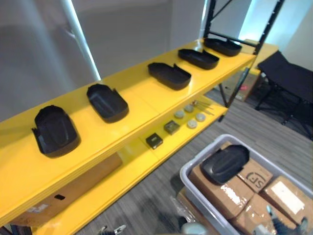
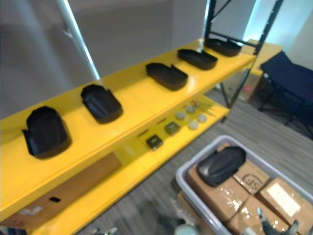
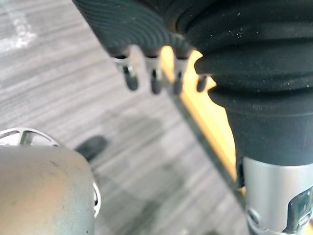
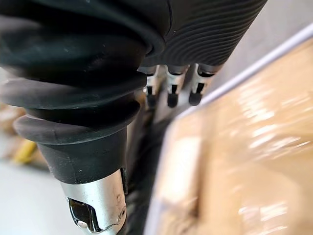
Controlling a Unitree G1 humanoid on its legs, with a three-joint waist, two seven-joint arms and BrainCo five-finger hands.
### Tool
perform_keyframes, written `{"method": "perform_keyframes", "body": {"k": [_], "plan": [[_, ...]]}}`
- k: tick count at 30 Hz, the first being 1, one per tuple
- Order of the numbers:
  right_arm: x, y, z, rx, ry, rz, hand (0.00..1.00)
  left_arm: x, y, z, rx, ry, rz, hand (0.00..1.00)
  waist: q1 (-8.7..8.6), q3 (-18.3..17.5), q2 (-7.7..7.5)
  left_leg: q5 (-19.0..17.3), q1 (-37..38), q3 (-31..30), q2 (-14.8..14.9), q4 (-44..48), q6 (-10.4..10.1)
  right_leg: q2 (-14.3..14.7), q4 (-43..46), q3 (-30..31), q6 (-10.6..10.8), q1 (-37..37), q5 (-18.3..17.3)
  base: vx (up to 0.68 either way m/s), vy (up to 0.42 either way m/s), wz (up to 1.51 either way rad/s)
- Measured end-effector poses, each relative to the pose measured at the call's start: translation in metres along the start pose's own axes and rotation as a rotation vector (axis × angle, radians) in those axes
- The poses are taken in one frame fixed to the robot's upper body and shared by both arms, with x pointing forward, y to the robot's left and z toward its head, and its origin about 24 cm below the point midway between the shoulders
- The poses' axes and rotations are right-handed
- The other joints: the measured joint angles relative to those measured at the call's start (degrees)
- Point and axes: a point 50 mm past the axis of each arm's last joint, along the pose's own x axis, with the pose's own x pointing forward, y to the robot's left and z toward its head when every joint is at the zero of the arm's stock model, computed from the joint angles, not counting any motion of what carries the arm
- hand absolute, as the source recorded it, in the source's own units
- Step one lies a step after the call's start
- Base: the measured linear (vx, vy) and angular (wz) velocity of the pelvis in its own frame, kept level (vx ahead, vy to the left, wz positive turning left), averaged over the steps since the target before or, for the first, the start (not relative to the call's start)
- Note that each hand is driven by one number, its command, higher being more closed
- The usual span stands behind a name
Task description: Walk over and take plastic housings, then place them on the shelf
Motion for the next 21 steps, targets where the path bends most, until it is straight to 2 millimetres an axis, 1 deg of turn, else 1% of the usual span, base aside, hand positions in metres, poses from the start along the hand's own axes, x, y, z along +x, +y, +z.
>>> {"method": "perform_keyframes", "body": {"k": [2, 4, 5, 7, 8, 9, 10, 11, 12, 13, 14, 15, 17, 18, 19, 20, 21], "plan": [[0.0, -0.004, -0.009, -0.034, 0.041, -0.008, 0.0, 0.0, -0.004, 0.004, 0.031, -0.013, -0.015, 0.0, -0.01, 0.0, 0.01, 0.1, 0.0, 0.0, -0.2, 0.0, -0.1, -0.3, -0.2, -0.1, -0.1, 0.1, 0.2, 0.0, 0.0, 0.0], [-0.002, -0.003, -0.016, -0.051, 0.068, 0.007, 0.0, 0.0, -0.009, 0.007, 0.059, -0.025, -0.033, 0.0, -0.01, -0.4, 0.13, 0.1, 0.0, 0.0, -0.2, 0.0, 0.0, -0.4, -0.5, -0.2, 0.3, 0.2, 0.7, 0.07, 0.009, 0.0], [-0.002, 0.0, -0.019, -0.054, 0.081, 0.029, 0.0, 0.0, -0.01, 0.009, 0.062, -0.034, -0.037, 0.0, 0.02, -0.8, 0.69, 0.0, 0.0, 0.1, -0.3, 0.3, -0.1, -0.3, -0.5, -0.2, 0.3, 0.2, 0.7, 0.11, -0.014, -0.02], [-0.005, 0.01, -0.021, -0.059, 0.093, 0.09, 0.0, 0.001, -0.009, 0.011, 0.053, -0.045, -0.033, 0.0, 0.25, -0.8, 0.11, -1.7, -1.1, -1.7, 0.4, 4.1, 0.2, 0.0, -0.1, 0.5, 0.2, 0.0, 0.8, 0.07, -0.014, -0.19], [-0.009, 0.023, -0.021, -0.064, 0.092, 0.154, 0.0, 0.001, -0.007, 0.013, 0.036, -0.048, -0.022, 0.0, 0.97, -0.5, -0.8, -4.8, -3.6, -6.4, 1.8, 11.5, 2.8, 0.1, 0.7, 2.3, 0.1, -0.5, 0.7, 0.05, -0.01, -0.52], [-0.012, 0.031, -0.019, -0.066, 0.083, 0.191, 0.0, 0.001, -0.007, 0.012, 0.009, -0.043, -0.017, 0.0, 1.46, -0.5, -1.0, -6.5, -5.5, -9.8, 2.6, 16.0, 4.7, 0.4, 1.3, 3.6, 0.1, -1.2, 0.7, 0.05, -0.003, -0.93], [-0.015, 0.047, -0.013, -0.063, 0.055, 0.263, 0.0, 0.0, -0.009, 0.013, -0.066, -0.045, -0.013, 0.0, 2.89, -0.3, -0.91, -9.8, -9.5, -17.4, 3.2, 24.5, 7.5, 0.9, 2.1, 6.4, 0.1, -2.2, 0.7, 0.0, 0.077, -1.24], [-0.014, 0.06, -0.004, -0.063, 0.009, 0.324, 0.0, -0.002, -0.015, 0.014, -0.114, -0.052, -0.023, 0.0, 4.17, 0.2, 0.31, -13.3, -10.8, -24.9, 3.1, 28.6, 7.7, 2.1, 2.6, 9.1, 0.3, -3.0, 0.8, -0.01, 0.137, -1.31], [-0.014, 0.066, 0.0, -0.068, -0.008, 0.351, 0.0, -0.003, -0.017, 0.012, -0.125, -0.051, -0.027, 0.0, 4.64, -0.1, 1.45, -14.8, -10.8, -27.8, 3.1, 29.3, 7.6, 2.9, 2.6, 10.4, 0.6, -3.3, 1.0, -0.03, 0.233, -1.22], [-0.015, 0.077, 0.007, -0.063, -0.033, 0.399, 0.0, -0.004, -0.02, 0.009, -0.13, -0.051, -0.034, 0.0, 4.72, -0.7, 2.9, -16.5, -10.5, -30.2, 2.8, 28.7, 6.0, 3.9, 2.9, 12.2, 1.2, -4.5, 1.3, -0.04, 0.229, -0.76], [-0.02, 0.088, 0.012, -0.051, -0.054, 0.446, 0.0, -0.004, -0.02, 0.012, -0.129, -0.07, -0.032, 0.0, 4.45, -0.4, 2.8, -17.2, -10.0, -29.4, 1.9, 27.2, 5.0, 3.7, 3.4, 12.9, 1.7, -5.4, 1.6, -0.08, 0.235, -0.46], [-0.023, 0.094, 0.014, -0.04, -0.06, 0.475, 0.0, -0.003, -0.018, 0.016, -0.132, -0.101, -0.027, 0.0, 4.17, -0.3, 2.36, -17.4, -10.0, -29.4, 1.1, 25.7, 4.6, 2.9, 3.8, 12.8, 1.8, -6.3, 1.6, -0.09, 0.159, -0.01], [-0.025, 0.095, 0.013, -0.029, -0.053, 0.486, 0.0, -0.004, -0.018, 0.03, -0.146, -0.197, -0.031, 0.0, 4.12, 0.1, 1.49, -18.3, -10.0, -28.8, 0.1, 22.6, 3.1, 1.9, 4.5, 12.3, 1.9, -7.9, 1.7, -0.13, 0.132, 0.21], [-0.026, 0.093, 0.01, -0.009, -0.022, 0.473, 0.0, -0.006, -0.017, 0.041, -0.15, -0.266, -0.034, 0.0, 4.52, 1.0, 0.19, -18.3, -10.3, -28.9, -1.0, 22.0, 3.2, 0.9, 5.2, 12.1, 2.0, -8.4, 1.7, -0.14, 0.106, 0.2], [-0.025, 0.092, 0.008, -0.004, -0.007, 0.465, 0.0, -0.006, -0.017, 0.044, -0.144, -0.286, -0.037, 0.0, 4.45, 1.2, 0.19, -18.3, -10.9, -29.4, -1.4, 22.5, 3.2, 0.4, 5.6, 11.7, 2.1, -8.6, 1.6, -0.12, 0.072, 0.21], [-0.024, 0.087, 0.004, -0.002, 0.019, 0.448, 0.0, -0.008, -0.019, 0.049, -0.14, -0.315, -0.045, 0.0, 4.32, 0.9, -0.53, -18.4, -11.2, -29.8, -1.8, 23.6, 3.4, 0.0, 7.0, 11.0, 2.5, -8.9, 1.2, -0.09, 0.044, 0.18], [-0.024, 0.082, -0.002, 0.002, 0.046, 0.433, 0.0, -0.009, -0.021, 0.056, -0.128, -0.344, -0.066, 0.0, 4.27, 1.0, -0.58, -18.8, -11.1, -29.9, -2.2, 24.9, 3.7, -0.4, 8.6, 10.9, 3.3, -9.0, 0.5, -0.08, 0.041, 0.1]]}}
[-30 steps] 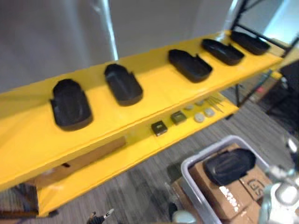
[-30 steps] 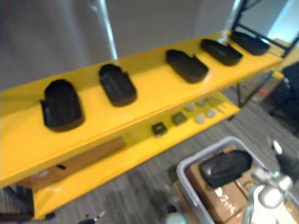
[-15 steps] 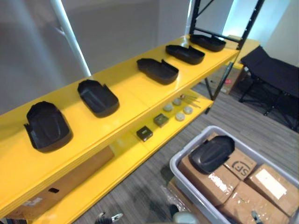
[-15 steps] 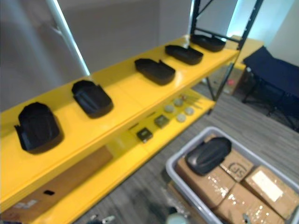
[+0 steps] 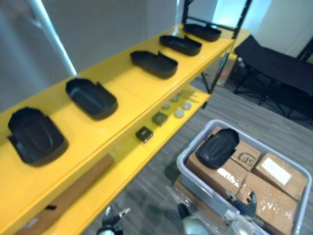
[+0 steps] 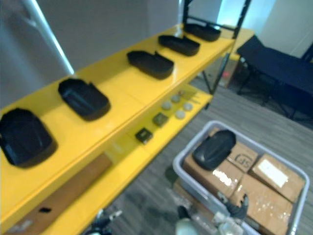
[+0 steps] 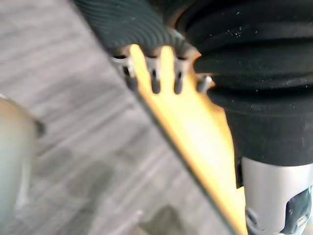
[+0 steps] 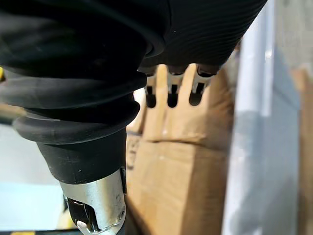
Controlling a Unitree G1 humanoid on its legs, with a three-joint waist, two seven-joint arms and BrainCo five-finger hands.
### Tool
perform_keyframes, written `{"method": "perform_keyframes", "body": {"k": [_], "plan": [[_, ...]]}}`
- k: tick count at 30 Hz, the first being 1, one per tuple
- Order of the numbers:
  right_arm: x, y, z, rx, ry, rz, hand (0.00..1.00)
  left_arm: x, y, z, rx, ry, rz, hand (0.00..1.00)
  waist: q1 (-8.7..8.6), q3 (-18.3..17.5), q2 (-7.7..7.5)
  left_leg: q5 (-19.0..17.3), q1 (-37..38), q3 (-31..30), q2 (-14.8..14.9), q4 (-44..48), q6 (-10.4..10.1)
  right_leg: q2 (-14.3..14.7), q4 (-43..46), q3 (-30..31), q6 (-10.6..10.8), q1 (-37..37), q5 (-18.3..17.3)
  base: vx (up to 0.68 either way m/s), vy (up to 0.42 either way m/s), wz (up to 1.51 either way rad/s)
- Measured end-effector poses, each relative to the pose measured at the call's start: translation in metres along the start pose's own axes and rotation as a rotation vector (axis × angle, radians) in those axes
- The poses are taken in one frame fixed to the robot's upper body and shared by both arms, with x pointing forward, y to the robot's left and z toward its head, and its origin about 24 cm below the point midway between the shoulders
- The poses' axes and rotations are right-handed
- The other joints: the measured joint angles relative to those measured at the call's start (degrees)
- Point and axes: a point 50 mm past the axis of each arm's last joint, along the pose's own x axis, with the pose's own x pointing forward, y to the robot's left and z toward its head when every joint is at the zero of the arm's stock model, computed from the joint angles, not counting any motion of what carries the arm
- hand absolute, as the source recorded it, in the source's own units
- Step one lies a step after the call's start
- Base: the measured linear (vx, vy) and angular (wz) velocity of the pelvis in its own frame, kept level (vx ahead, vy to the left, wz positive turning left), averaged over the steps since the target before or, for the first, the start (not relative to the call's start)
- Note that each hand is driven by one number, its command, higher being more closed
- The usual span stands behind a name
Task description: Walk over and take plastic housings, then place them on the shelf
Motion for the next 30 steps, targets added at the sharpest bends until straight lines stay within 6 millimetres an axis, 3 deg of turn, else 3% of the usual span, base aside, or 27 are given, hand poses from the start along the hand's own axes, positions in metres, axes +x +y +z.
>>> {"method": "perform_keyframes", "body": {"k": [4, 5, 6, 7, 9, 12, 13, 14, 15, 16, 17, 18, 19, 20, 23, 24, 28, 30], "plan": [[-0.009, -0.01, -0.008, 0.049, 0.018, -0.038, 0.0, 0.004, -0.02, 0.031, 0.004, -0.107, -0.113, 0.0, -0.17, 1.6, 1.57, -4.1, -0.8, 2.2, 2.1, 8.2, 0.0, 0.7, 3.2, -1.1, -0.1, 0.0, 0.5, -0.13, 0.073, -0.27], [-0.013, -0.008, -0.009, 0.079, 0.019, -0.035, 0.0, 0.005, -0.024, 0.035, 0.035, -0.112, -0.134, 0.0, -0.07, 1.9, 1.51, -4.9, 0.3, 4.9, 3.3, 9.4, 0.4, 1.1, 3.7, -5.6, -1.5, -0.2, 2.4, -0.23, 0.02, -1.08], [-0.015, -0.002, -0.005, 0.111, 0.008, -0.016, 0.0, 0.005, -0.025, 0.036, 0.063, -0.1, -0.136, 0.0, -0.05, 1.7, 1.41, -5.0, 1.3, 8.3, 4.5, 9.2, 0.8, 1.2, 0.8, -9.8, -6.2, -0.2, 5.0, -0.28, 0.013, -1.22], [-0.016, 0.001, -0.002, 0.122, -0.003, 0.001, 0.0, 0.004, -0.026, 0.033, 0.067, -0.084, -0.136, 0.0, 0.05, 1.8, 2.12, -4.6, 1.1, 10.1, 5.3, 9.0, 1.2, 0.8, 0.6, -11.5, -8.3, -0.6, 3.9, -0.26, 0.001, -1.38], [-0.02, 0.007, 0.0, 0.116, -0.022, 0.047, 0.0, 0.004, -0.024, 0.023, 0.067, -0.004, -0.12, 0.0, -0.2, 1.7, 2.47, -2.6, 1.1, 15.0, 8.5, 8.1, 0.4, -0.2, 12.0, -18.7, -9.9, -4.7, 1.3, -0.18, -0.03, -1.09], [-0.024, 0.006, -0.006, 0.121, 0.0, 0.072, 0.0, 0.003, -0.013, -0.002, 0.056, 0.124, -0.064, 0.0, 0.35, 1.6, 1.64, 0.5, 2.3, 19.5, 11.3, 5.0, -1.4, -2.9, 20.0, -22.5, -10.1, -3.8, -1.7, -0.02, -0.106, -0.89], [-0.025, 0.008, -0.009, 0.118, 0.01, 0.09, 0.0, -0.001, -0.004, -0.017, 0.066, 0.189, -0.038, 0.0, 0.88, 1.3, 0.75, 1.9, 2.7, 22.1, 12.1, 4.0, -2.3, -5.9, 20.6, -24.3, -9.4, -1.8, -2.6, 0.06, -0.211, -1.31], [-0.026, 0.009, -0.015, 0.105, 0.034, 0.097, 0.0, -0.001, 0.012, -0.023, 0.08, 0.219, 0.004, 0.0, 1.6, 1.3, -1.07, 3.0, 3.2, 23.8, 11.8, 4.0, -2.6, -6.3, 17.4, -26.3, -6.8, -1.3, -2.8, 0.06, -0.215, -1.2], [-0.025, 0.012, -0.016, 0.103, 0.044, 0.106, 0.0, 0.0, 0.015, -0.023, 0.057, 0.233, 0.02, 0.0, 1.92, 1.6, -1.11, 3.8, 3.0, 23.7, 11.7, 3.3, -1.2, -5.3, 15.5, -27.9, -7.2, -1.0, -2.7, -0.05, -0.259, -1.23], [-0.024, 0.014, -0.018, 0.092, 0.052, 0.118, 0.0, 0.001, 0.019, -0.026, 0.029, 0.263, 0.039, 0.0, 2.85, 1.6, -0.93, 3.8, 2.8, 21.9, 9.0, -0.5, 0.6, -3.8, 9.3, -27.5, -8.1, -0.3, -1.0, -0.1, -0.16, -1.1], [-0.018, 0.012, -0.016, 0.08, 0.041, 0.109, 0.0, 0.0, 0.021, -0.03, 0.012, 0.286, 0.049, 0.0, 3.12, 1.7, -0.09, 4.4, 2.5, 20.1, 7.2, -3.9, 1.3, -2.3, 3.1, -26.1, -7.3, 1.1, 1.8, -0.1, -0.197, -1.24], [-0.017, 0.014, -0.016, 0.084, 0.041, 0.11, 0.0, -0.002, 0.023, -0.035, 0.007, 0.301, 0.061, 0.0, 3.32, 1.9, 0.68, 6.6, 3.3, 20.8, 8.6, -5.4, -1.3, -1.9, 3.4, -26.5, -8.2, 1.1, -0.5, -0.02, -0.167, -0.81], [-0.019, 0.012, -0.018, 0.086, 0.044, 0.105, 0.0, -0.003, 0.032, -0.038, 0.025, 0.32, 0.082, 0.0, 2.7, 2.3, 0.31, 7.6, 4.0, 22.1, 8.5, -5.3, -2.9, -4.3, 11.2, -27.8, -8.4, -0.1, -7.1, 0.0, -0.237, -0.61], [-0.022, 0.003, -0.024, 0.08, 0.061, 0.085, 0.0, -0.007, 0.043, -0.045, 0.052, 0.336, 0.104, 0.0, 2.96, 2.5, -0.78, 8.0, 6.1, 23.0, 8.5, -5.3, -3.8, -5.5, 11.8, -29.5, -4.9, 1.3, -8.6, -0.03, -0.2, -0.25], [-0.016, -0.015, -0.021, 0.069, 0.034, 0.072, 0.0, -0.018, 0.04, -0.064, 0.028, 0.394, 0.104, 0.0, 3.02, 2.3, 1.94, 9.5, 6.0, 23.3, 11.1, -7.1, -4.4, -0.8, 6.7, -29.5, -5.9, 2.3, -6.1, -0.04, -0.144, -0.28], [-0.01, -0.01, -0.011, 0.059, -0.006, 0.111, 0.0, -0.021, 0.033, -0.068, -0.005, 0.41, 0.096, 0.0, 2.96, 2.9, 2.34, 10.4, 4.8, 23.1, 11.2, -8.1, -3.9, 0.6, 4.4, -28.4, -5.9, 1.2, -4.7, -0.04, -0.121, -0.43], [-0.001, 0.015, 0.019, 0.075, -0.123, 0.207, 0.0, -0.018, 0.037, -0.063, -0.101, 0.379, 0.128, 0.0, 3.25, 6.1, 1.35, 9.9, 2.9, 18.9, 9.2, -9.9, -3.5, 1.3, 0.0, -27.5, -6.3, 0.1, -1.2, -0.13, -0.033, -0.27], [0.002, 0.032, 0.044, 0.1, -0.215, 0.281, 0.0, -0.016, 0.034, -0.057, -0.172, 0.327, 0.148, 0.0, 5.49, 8.2, 1.06, 7.8, 1.0, 14.6, 6.6, -10.2, -2.3, 1.4, -4.0, -27.5, -6.2, -0.2, 0.3, -0.11, 0.073, -0.54]]}}
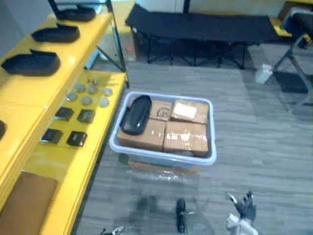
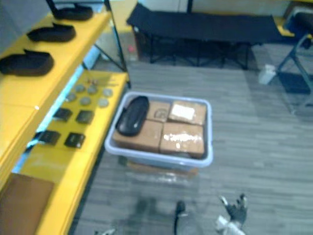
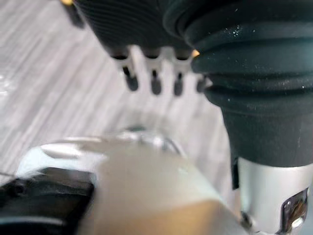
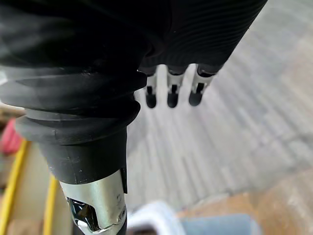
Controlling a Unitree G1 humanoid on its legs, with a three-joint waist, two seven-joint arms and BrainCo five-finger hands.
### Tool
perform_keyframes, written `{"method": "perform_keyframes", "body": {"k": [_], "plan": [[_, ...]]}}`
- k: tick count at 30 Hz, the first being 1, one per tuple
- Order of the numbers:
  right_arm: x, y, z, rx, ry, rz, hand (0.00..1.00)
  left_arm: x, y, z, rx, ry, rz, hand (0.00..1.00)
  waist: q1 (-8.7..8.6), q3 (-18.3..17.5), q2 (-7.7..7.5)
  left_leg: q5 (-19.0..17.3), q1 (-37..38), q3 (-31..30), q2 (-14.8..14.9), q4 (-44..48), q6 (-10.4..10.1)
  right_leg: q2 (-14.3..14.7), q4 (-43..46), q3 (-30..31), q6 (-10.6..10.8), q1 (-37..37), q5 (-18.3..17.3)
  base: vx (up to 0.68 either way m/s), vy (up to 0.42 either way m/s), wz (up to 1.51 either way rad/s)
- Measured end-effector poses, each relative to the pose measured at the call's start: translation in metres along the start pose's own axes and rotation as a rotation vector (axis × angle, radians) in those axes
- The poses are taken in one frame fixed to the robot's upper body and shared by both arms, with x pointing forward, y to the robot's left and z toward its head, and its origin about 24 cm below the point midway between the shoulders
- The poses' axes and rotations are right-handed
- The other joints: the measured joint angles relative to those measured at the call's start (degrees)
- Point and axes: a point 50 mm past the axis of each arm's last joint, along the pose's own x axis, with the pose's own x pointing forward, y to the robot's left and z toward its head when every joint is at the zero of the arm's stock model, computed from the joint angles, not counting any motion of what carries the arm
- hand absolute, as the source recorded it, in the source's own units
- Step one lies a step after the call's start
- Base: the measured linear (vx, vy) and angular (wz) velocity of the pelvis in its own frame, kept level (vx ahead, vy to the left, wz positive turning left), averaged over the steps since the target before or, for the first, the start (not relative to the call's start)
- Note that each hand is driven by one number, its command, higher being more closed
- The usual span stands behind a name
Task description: Walk over and take plastic housings, then place them on the shelf
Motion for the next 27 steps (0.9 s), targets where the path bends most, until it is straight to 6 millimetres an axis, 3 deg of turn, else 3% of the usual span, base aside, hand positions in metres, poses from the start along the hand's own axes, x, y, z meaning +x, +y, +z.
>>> {"method": "perform_keyframes", "body": {"k": [4, 6, 8, 12, 13, 17, 21, 27], "plan": [[0.024, 0.014, 0.04, 0.046, -0.146, 0.074, 0.0, 0.0, 0.002, 0.009, -0.009, -0.065, 0.045, 0.0, 0.72, 1.6, 0.05, 0.0, -2.9, -3.0, -2.6, 1.2, 0.8, -2.0, -2.6, -0.6, 0.0, -1.0, 4.6, 0.0, 0.094, -0.01], [0.042, 0.02, 0.068, 0.06, -0.232, 0.097, 0.0, -0.001, -0.003, 0.011, -0.003, -0.086, 0.034, 0.0, 0.76, 2.6, 1.39, 0.4, -4.4, -5.6, -3.3, 3.8, 0.5, -2.7, -2.9, -0.8, 0.5, -1.0, 5.8, 0.07, 0.125, 0.07], [0.064, 0.039, 0.115, 0.062, -0.357, 0.155, 0.0, -0.001, -0.01, 0.019, 0.01, -0.127, 0.006, 0.0, 1.03, 4.3, 2.68, 0.3, -6.9, -9.1, -4.8, 7.8, 0.6, -4.4, -3.0, -0.9, 0.6, -0.9, 6.2, 0.06, 0.124, 0.13], [0.089, 0.08, 0.189, 0.063, -0.465, 0.317, 0.0, 0.0, -0.021, 0.042, -0.005, -0.208, -0.035, 0.0, 2.16, 6.8, 3.67, 0.2, -10.2, -14.0, -5.9, 10.9, 0.8, -5.7, -3.4, -3.4, 1.1, -0.7, 6.6, 0.01, 0.072, 0.28], [0.092, 0.085, 0.197, 0.056, -0.47, 0.333, 0.0, -0.001, -0.022, 0.044, -0.003, -0.216, -0.041, 0.0, 2.29, 7.0, 3.71, 0.2, -10.6, -14.6, -6.0, 10.9, 0.8, -5.8, -3.5, -4.0, 1.1, -0.7, 6.6, -0.02, 0.053, 0.49], [0.109, 0.109, 0.256, -0.011, -0.526, 0.355, 0.0, -0.002, -0.031, 0.047, 0.008, -0.229, -0.073, 0.0, 5.04, 8.7, 5.23, -0.5, -13.7, -18.3, -6.6, 12.4, 2.0, -6.4, -3.4, -7.0, 1.3, -1.0, 6.7, -0.04, 0.037, 0.4], [0.103, 0.135, 0.317, -0.005, -0.637, 0.391, 0.0, -0.004, -0.042, 0.044, 0.032, -0.222, -0.107, 0.0, 8.69, 10.4, 7.81, -1.5, -18.0, -21.0, -7.5, 15.1, 3.0, -7.5, -1.9, -8.3, 1.7, -3.6, 7.0, -0.1, 0.084, 0.24], [0.097, 0.159, 0.335, -0.122, -0.644, 0.404, 0.0, -0.005, -0.054, 0.045, 0.037, -0.214, -0.158, 0.0, 12.22, 11.5, 9.76, -2.2, -21.1, -22.7, -8.9, 18.0, 3.9, -9.2, 1.0, -9.0, 1.7, -6.0, 7.0, -0.1, 0.086, 0.12]]}}
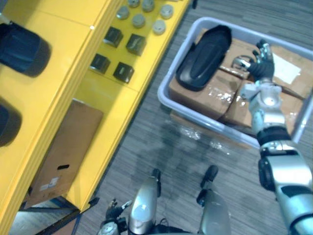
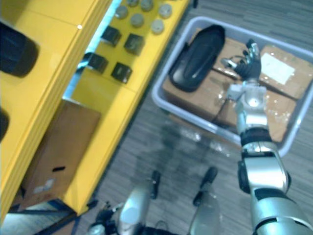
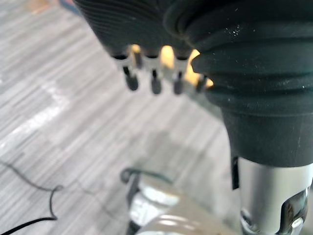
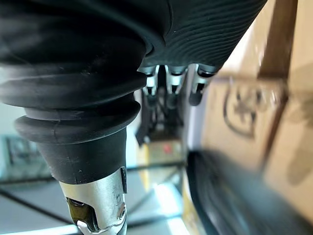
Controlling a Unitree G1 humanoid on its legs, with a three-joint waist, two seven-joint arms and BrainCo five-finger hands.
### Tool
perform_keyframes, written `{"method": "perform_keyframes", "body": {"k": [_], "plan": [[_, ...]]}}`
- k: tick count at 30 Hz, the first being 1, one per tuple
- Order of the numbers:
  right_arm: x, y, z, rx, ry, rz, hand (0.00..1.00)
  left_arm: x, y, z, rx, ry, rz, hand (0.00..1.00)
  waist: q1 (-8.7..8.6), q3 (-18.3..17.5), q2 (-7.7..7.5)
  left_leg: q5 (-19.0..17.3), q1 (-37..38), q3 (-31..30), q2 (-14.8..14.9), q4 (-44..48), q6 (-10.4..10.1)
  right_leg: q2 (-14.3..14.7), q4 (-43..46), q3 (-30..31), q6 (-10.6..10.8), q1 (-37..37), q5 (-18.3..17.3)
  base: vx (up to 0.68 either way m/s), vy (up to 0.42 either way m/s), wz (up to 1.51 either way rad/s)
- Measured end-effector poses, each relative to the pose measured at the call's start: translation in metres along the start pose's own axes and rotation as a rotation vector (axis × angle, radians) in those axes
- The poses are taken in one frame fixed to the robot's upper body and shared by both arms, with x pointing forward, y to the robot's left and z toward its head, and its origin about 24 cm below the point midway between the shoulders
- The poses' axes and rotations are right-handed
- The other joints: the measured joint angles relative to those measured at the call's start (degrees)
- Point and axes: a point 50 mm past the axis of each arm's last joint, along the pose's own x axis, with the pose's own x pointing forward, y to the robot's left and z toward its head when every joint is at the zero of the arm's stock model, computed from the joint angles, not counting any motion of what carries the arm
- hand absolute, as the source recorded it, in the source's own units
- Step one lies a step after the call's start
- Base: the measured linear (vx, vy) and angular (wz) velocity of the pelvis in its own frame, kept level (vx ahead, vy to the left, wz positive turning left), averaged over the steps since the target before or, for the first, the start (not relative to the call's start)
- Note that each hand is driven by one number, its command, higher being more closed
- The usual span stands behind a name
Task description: Walk over and take plastic housings, then place them on the shelf
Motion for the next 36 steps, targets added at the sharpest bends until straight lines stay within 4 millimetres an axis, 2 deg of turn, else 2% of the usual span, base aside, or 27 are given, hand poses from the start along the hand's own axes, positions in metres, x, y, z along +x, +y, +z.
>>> {"method": "perform_keyframes", "body": {"k": [8, 13, 16, 17, 19, 22, 24, 27, 28, 32, 36], "plan": [[0.007, -0.008, -0.005, -0.032, 0.157, -0.146, 0.0, 0.001, -0.006, 0.001, 0.002, 0.008, -0.036, 0.0, 2.27, 0.1, 0.56, -0.2, -3.6, -1.3, -0.9, 1.9, 0.1, -1.3, 1.9, -1.0, 0.0, -3.0, 0.2, -0.1, 0.07, 0.07], [0.005, -0.027, -0.012, -0.078, 0.257, -0.302, 0.0, 0.001, -0.01, 0.0, 0.022, 0.012, -0.056, 0.0, 3.69, -0.4, 1.26, -0.1, -3.9, -1.4, -1.0, 2.2, 0.1, -1.6, 2.5, -1.2, -0.5, -3.4, -0.1, -0.05, 0.048, 0.01], [0.005, -0.041, -0.011, -0.124, 0.277, -0.354, 0.0, 0.0, -0.014, -0.003, 0.017, 0.027, -0.077, 0.0, 4.3, -1.3, 2.55, 0.0, -4.6, -1.9, -1.2, 2.2, 0.2, -1.9, 3.0, -1.7, -0.6, -3.9, -0.2, -0.01, 0.053, 0.09], [0.004, -0.048, -0.008, -0.16, 0.264, -0.381, 0.0, -0.001, -0.016, -0.005, 0.022, 0.035, -0.093, 0.0, 4.2, -1.9, 3.5, 0.1, -5.3, -2.9, -1.4, 2.4, 0.1, -2.1, 3.0, -2.7, -0.5, -4.0, -0.2, 0.0, 0.064, 0.23], [0.006, -0.054, -0.001, -0.219, 0.21, -0.428, 0.0, -0.002, -0.02, -0.009, 0.035, 0.05, -0.111, 0.0, 4.56, -2.4, 4.17, 0.3, -5.4, -3.1, -1.6, 2.1, 0.1, -2.4, 3.4, -2.8, -0.4, -4.3, -0.2, 0.0, 0.062, 0.11], [0.009, -0.056, 0.026, -0.306, 0.012, -0.531, 0.0, -0.002, -0.021, -0.01, 0.046, 0.054, -0.123, 0.0, 5.12, -2.6, 4.47, 0.3, -5.6, -3.3, -1.7, 2.1, 0.0, -2.7, 4.6, -3.0, -0.3, -5.0, -0.9, 0.0, 0.05, 0.04], [0.009, -0.064, 0.052, -0.341, -0.161, -0.62, 0.0, -0.002, -0.022, -0.009, 0.049, 0.051, -0.13, 0.0, 5.7, -2.7, 4.6, 0.3, -5.8, -4.0, -1.8, 2.4, 0.0, -3.1, 5.6, -3.6, -0.4, -5.0, -1.7, -0.01, 0.047, 0.14], [0.01, -0.058, 0.076, -0.301, -0.319, -0.584, 0.0, -0.001, -0.022, -0.01, 0.029, 0.071, -0.129, 0.0, 6.09, -2.7, 4.62, 0.3, -5.8, -4.3, -1.8, 2.5, 0.0, -3.4, 6.3, -4.1, -0.4, -4.9, -2.2, -0.01, 0.043, 0.1], [0.01, -0.056, 0.078, -0.296, -0.34, -0.563, 0.0, -0.001, -0.023, -0.01, 0.03, 0.072, -0.131, 0.0, 6.22, -2.7, 4.62, 0.3, -5.8, -4.3, -1.8, 2.5, 0.0, -3.4, 6.4, -4.2, -0.5, -4.9, -2.4, -0.01, 0.039, 0.04], [0.011, -0.048, 0.081, -0.252, -0.381, -0.424, 0.0, -0.001, -0.024, -0.008, 0.053, 0.073, -0.152, 0.0, 7.28, -2.7, 4.62, 0.3, -5.8, -4.3, -1.7, 2.5, 0.0, -3.7, 7.5, -4.4, -0.7, -5.2, -3.3, -0.01, 0.027, 0.03], [0.014, -0.033, 0.074, -0.184, -0.339, -0.235, 0.0, -0.001, -0.024, -0.008, 0.055, 0.073, -0.163, 0.0, 7.34, -2.7, 4.62, 0.3, -5.8, -4.3, -1.7, 2.5, 0.0, -4.0, 8.5, -4.3, -0.6, -5.7, -3.6, 0.0, 0.009, 0.0]]}}
